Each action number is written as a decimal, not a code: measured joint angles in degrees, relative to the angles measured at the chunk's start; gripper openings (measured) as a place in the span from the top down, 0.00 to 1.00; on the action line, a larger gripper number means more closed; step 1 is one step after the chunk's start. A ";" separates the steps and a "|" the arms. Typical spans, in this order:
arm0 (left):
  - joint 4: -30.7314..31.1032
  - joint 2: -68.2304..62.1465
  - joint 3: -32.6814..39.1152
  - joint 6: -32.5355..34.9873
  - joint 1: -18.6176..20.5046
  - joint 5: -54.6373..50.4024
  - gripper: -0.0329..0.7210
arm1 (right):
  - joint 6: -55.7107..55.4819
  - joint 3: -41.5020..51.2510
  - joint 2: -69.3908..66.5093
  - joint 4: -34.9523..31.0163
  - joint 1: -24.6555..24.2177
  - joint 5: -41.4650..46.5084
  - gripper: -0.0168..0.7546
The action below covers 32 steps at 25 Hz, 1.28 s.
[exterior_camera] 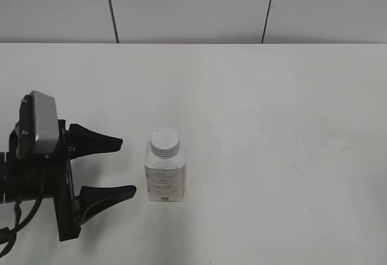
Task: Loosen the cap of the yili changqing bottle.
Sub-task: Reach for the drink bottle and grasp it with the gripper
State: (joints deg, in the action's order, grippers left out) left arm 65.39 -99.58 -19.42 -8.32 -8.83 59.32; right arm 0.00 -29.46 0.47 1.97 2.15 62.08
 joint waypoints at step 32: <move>23.96 -22.02 -22.18 -9.14 3.52 9.72 0.29 | 0.00 0.00 0.00 0.00 0.00 0.00 0.26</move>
State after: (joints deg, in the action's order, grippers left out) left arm 89.35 -121.59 -41.61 -17.47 -5.31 69.05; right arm 0.00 -29.46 0.47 1.97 2.15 62.08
